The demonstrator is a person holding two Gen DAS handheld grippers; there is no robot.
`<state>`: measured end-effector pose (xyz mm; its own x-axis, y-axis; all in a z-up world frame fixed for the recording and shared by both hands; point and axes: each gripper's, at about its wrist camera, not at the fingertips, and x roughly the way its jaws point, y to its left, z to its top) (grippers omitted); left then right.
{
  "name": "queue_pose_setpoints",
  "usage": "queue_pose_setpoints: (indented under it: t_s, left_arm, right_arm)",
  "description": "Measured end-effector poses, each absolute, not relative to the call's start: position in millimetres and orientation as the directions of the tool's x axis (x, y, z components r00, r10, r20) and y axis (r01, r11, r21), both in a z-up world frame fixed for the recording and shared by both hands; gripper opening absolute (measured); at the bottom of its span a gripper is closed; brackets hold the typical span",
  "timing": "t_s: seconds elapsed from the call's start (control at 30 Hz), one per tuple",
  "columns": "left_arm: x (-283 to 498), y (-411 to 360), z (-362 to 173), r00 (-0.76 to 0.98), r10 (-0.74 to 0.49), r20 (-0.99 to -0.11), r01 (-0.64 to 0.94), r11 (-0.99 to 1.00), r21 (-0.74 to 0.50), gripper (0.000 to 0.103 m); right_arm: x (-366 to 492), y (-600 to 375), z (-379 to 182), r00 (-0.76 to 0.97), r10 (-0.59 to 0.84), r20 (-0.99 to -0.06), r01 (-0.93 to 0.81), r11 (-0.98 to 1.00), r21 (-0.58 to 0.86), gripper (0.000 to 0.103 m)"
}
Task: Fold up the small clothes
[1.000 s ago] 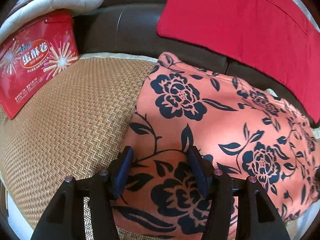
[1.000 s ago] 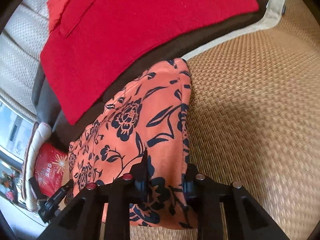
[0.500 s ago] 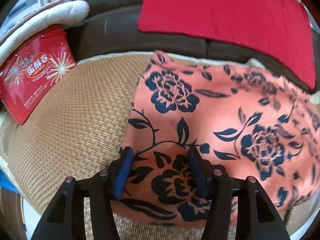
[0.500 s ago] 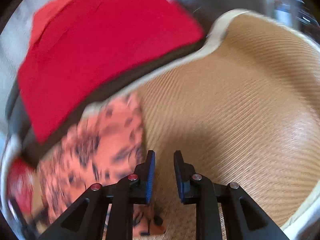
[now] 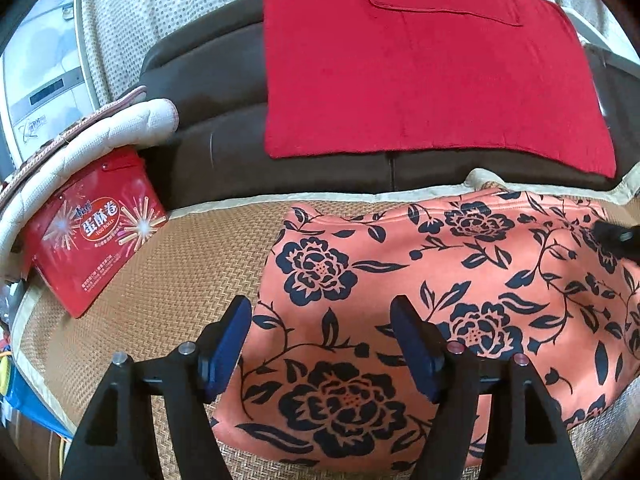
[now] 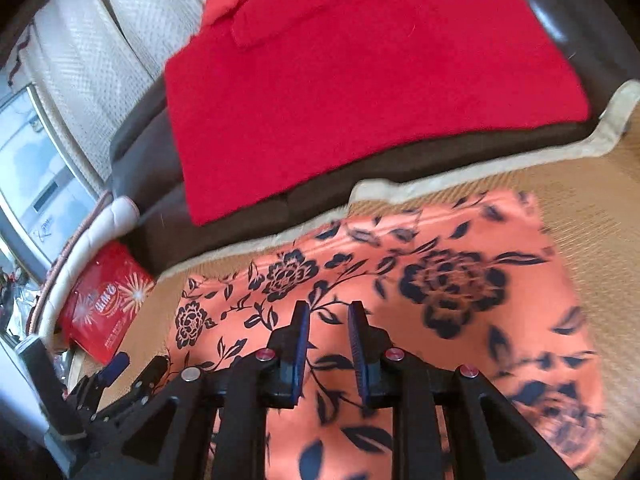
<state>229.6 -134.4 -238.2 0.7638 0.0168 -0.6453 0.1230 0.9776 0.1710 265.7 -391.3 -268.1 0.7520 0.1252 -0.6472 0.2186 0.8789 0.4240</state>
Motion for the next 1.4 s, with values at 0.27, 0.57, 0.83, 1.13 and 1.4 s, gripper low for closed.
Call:
queue_pose_setpoints:
  t_s: [0.27,0.57,0.83,1.13,1.4]
  left_arm:
    - [243,-133,-244,0.761,0.024,-0.649,0.118,0.978,0.175,0.073]
    - [249,-130,-247,0.750,0.029,-0.661,0.102,0.982,0.158,0.073]
    - [252,-144,-258,0.725,0.055,-0.686,0.104,0.977,0.188,0.075]
    - [268,-159,-270,0.690,0.066,-0.721,0.082,0.982,0.168,0.075]
    - [285,-177,-282,0.657,0.068,-0.751,0.073,0.986,0.152,0.075]
  right_arm:
    - [323,-397,-320,0.618,0.130,-0.776,0.328,0.854,0.404,0.030]
    - [306,-388,-299,0.674,0.166,-0.720,0.285,0.841,0.460,0.032]
    - [295,-371,-310,0.614,0.161,-0.773,0.289,0.865,0.410,0.033]
    - [270,-400,-285,0.712,0.085,-0.697,0.311,0.851,0.422,0.033]
    - [263,-449,-284,0.684,0.004,-0.729,0.434,0.801,0.412,0.033]
